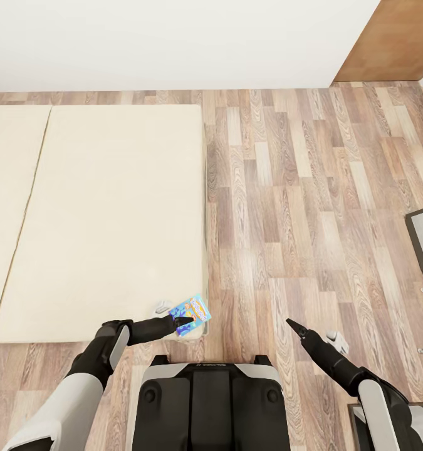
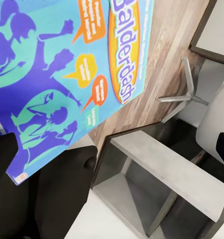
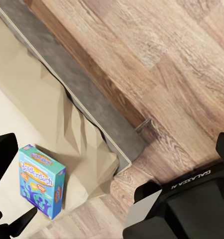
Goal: Put all the toys in the child's room - the three board games (two on the bed and one on the table), the two jigsaw puzzles on the table, and the tennis ball on the table - inside the toy box on the table in the child's room.
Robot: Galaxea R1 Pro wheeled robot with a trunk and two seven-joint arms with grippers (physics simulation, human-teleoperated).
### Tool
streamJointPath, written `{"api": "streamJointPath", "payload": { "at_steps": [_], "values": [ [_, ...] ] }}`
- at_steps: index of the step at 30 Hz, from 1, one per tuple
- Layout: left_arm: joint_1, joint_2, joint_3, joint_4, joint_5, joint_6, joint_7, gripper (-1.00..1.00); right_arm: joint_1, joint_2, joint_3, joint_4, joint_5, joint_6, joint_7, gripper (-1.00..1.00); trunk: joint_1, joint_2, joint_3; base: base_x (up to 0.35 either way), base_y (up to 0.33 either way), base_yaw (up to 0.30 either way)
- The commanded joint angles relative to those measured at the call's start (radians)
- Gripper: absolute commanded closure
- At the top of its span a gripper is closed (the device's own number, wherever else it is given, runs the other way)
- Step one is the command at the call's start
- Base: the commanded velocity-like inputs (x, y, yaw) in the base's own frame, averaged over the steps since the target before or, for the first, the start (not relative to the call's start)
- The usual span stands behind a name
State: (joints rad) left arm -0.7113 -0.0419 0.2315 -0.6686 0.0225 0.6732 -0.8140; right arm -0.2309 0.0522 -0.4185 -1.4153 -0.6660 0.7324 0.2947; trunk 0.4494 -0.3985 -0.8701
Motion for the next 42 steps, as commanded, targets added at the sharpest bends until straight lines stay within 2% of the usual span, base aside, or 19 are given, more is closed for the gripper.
{"api": "streamJointPath", "payload": {
  "at_steps": [1,19,26,34,42],
  "values": [
    [0.0,-0.001,0.005,0.0,0.002,0.009,-0.001,-1.0,-0.001,0.001,-0.003,-0.001,0.001,0.007,0.004,-1.0,0.001,-0.001,-0.001,0.0,0.0,0.0],
    [0.0,0.0,0.005,-0.001,0.001,0.024,0.008,-1.0,-0.001,0.001,-0.003,-0.001,0.003,0.007,0.0,-1.0,0.001,-0.001,-0.001,0.0,0.0,0.0],
    [0.0,0.0,0.005,-0.003,0.003,0.033,0.071,-1.0,-0.001,0.001,-0.003,-0.001,0.003,0.007,-0.002,-1.0,0.001,-0.001,-0.001,0.0,0.0,0.0],
    [0.0,0.0,0.005,-0.007,0.004,0.045,0.09,-1.0,-0.001,0.001,-0.003,-0.001,0.003,0.007,-0.003,-1.0,0.001,-0.001,-0.001,0.0,0.0,0.0],
    [0.001,0.0,0.005,-0.078,0.001,0.087,0.095,-1.0,-0.001,0.001,-0.003,-0.001,0.005,0.007,-0.003,-1.0,0.001,-0.001,-0.001,0.0,0.0,0.0]
  ]
}}
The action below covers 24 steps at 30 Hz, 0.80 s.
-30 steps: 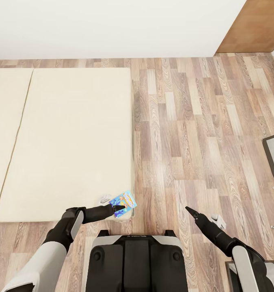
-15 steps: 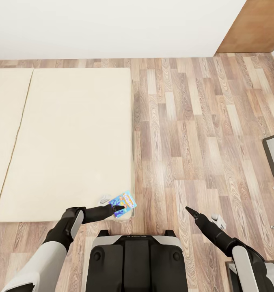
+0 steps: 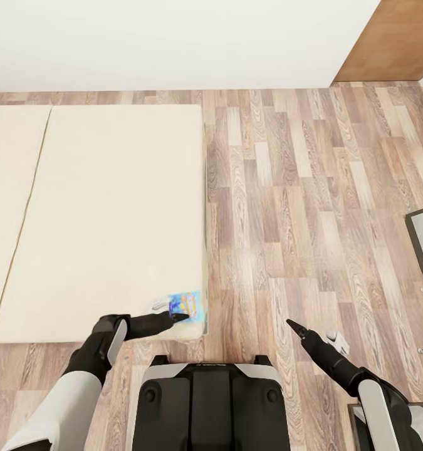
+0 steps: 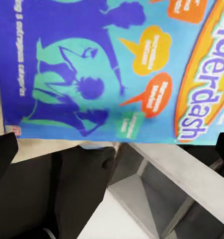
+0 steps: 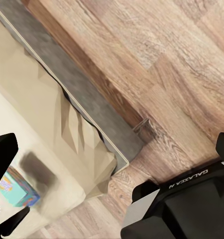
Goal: Put all the toys in the child's room - the three board games (two on the bed and one on the table), the two jigsaw puzzles on the table, and the tennis ball on the table - inside the toy box on the table in the child's room.
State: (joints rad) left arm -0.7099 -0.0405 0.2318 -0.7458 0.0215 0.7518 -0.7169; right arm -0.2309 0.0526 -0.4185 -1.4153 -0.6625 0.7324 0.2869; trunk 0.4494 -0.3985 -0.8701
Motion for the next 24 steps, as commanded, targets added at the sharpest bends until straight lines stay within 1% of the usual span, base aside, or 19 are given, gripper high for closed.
{"api": "streamJointPath", "payload": {
  "at_steps": [1,24],
  "values": [
    [0.0,-0.001,0.005,-0.003,0.002,0.01,-0.002,-1.0,-0.001,0.001,-0.003,-0.001,0.001,0.007,0.005,-1.0,0.001,-0.002,-0.001,0.0,0.0,0.0],
    [0.001,-0.001,0.005,-0.013,0.004,0.015,-0.001,-1.0,-0.001,0.001,-0.003,-0.001,0.001,0.006,0.005,-1.0,0.001,-0.002,-0.001,0.0,0.0,0.0]
  ]
}}
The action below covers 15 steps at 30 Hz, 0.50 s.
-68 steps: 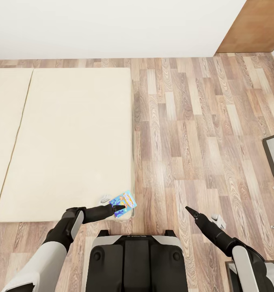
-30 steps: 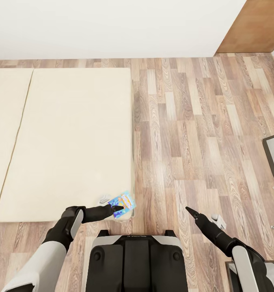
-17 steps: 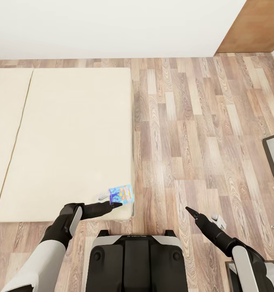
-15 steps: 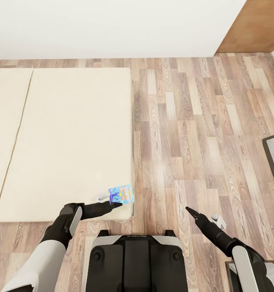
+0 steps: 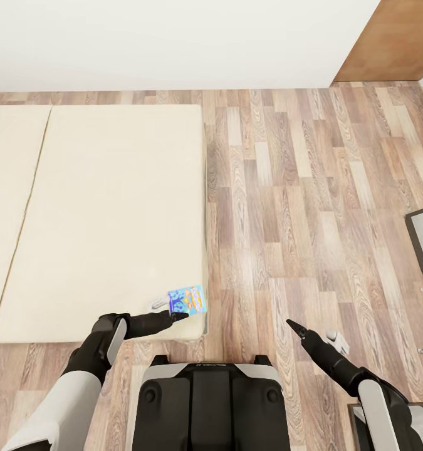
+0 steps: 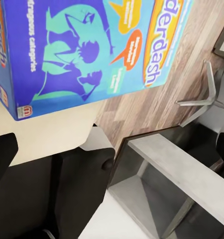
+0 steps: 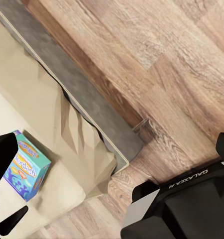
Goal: Put all the toys in the child's room - the three board games (two on the bed and one on the table), the two jigsaw puzzles on the table, and the tennis ball on the table - inside the toy box on the table in the child's room.
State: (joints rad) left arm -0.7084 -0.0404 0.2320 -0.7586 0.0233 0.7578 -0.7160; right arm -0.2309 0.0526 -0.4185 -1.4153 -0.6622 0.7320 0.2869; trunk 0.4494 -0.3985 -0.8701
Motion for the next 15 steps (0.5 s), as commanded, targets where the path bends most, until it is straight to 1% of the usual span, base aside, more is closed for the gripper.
{"api": "streamJointPath", "payload": {
  "at_steps": [1,9,15],
  "values": [
    [0.0,-0.001,0.005,0.0,0.002,0.009,-0.002,-1.0,-0.001,0.001,-0.003,-0.001,0.001,0.007,0.005,-1.0,0.001,-0.002,-0.001,0.0,0.0,0.0],
    [0.0,0.001,0.014,-0.001,0.0,0.012,-0.001,-1.0,-0.001,0.001,-0.003,-0.001,0.001,0.007,0.005,-1.0,0.001,-0.002,-0.001,0.0,0.0,0.0],
    [0.0,0.007,0.024,-0.001,0.0,0.035,0.009,-1.0,-0.001,0.001,-0.003,-0.001,0.001,0.006,0.005,-1.0,0.001,-0.002,-0.001,0.0,0.0,0.0]
  ]
}}
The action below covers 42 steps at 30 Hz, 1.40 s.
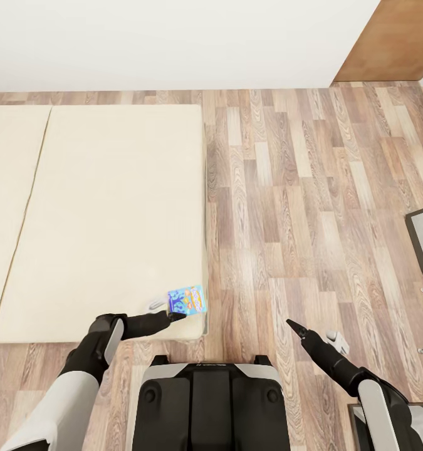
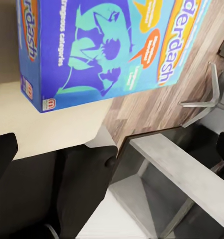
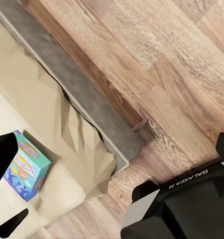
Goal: Put all the toys in the child's room - the three board games (two on the bed and one on the table), the two jigsaw puzzles on the table, and the tennis ball on the table - inside the toy box on the table in the child's room.
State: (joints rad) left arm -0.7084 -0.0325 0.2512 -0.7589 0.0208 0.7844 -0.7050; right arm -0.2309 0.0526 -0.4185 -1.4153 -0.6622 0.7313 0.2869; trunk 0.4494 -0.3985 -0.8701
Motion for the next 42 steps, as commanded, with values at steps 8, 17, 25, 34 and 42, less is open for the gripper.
{"api": "streamJointPath", "payload": {
  "at_steps": [8,17,25,34,42],
  "values": [
    [-0.001,0.003,0.005,-0.002,0.001,0.021,0.002,-1.0,-0.001,0.001,-0.003,-0.001,0.001,0.007,0.005,-1.0,0.001,-0.002,-0.001,0.0,0.0,0.0],
    [-0.001,0.003,0.004,-0.031,-0.001,0.03,0.002,-1.0,-0.001,0.001,-0.003,0.0,0.001,0.008,0.005,-1.0,0.001,-0.002,-0.001,0.0,0.0,0.0],
    [0.002,0.002,0.001,-0.11,-0.001,0.038,0.002,-1.0,-0.001,0.001,-0.003,0.0,0.001,0.008,0.005,-1.0,0.001,-0.002,-0.001,0.0,0.0,0.0],
    [0.004,0.002,0.002,-0.143,-0.004,0.039,0.003,-1.0,-0.001,0.001,-0.003,0.001,0.001,0.007,0.005,-1.0,0.001,-0.002,-0.001,0.0,0.0,0.0],
    [0.004,0.001,0.002,-0.144,-0.005,0.03,0.014,-1.0,-0.001,0.001,-0.003,0.0,0.002,0.007,0.005,-1.0,0.001,-0.002,-0.001,0.0,0.0,0.0]
  ]
}}
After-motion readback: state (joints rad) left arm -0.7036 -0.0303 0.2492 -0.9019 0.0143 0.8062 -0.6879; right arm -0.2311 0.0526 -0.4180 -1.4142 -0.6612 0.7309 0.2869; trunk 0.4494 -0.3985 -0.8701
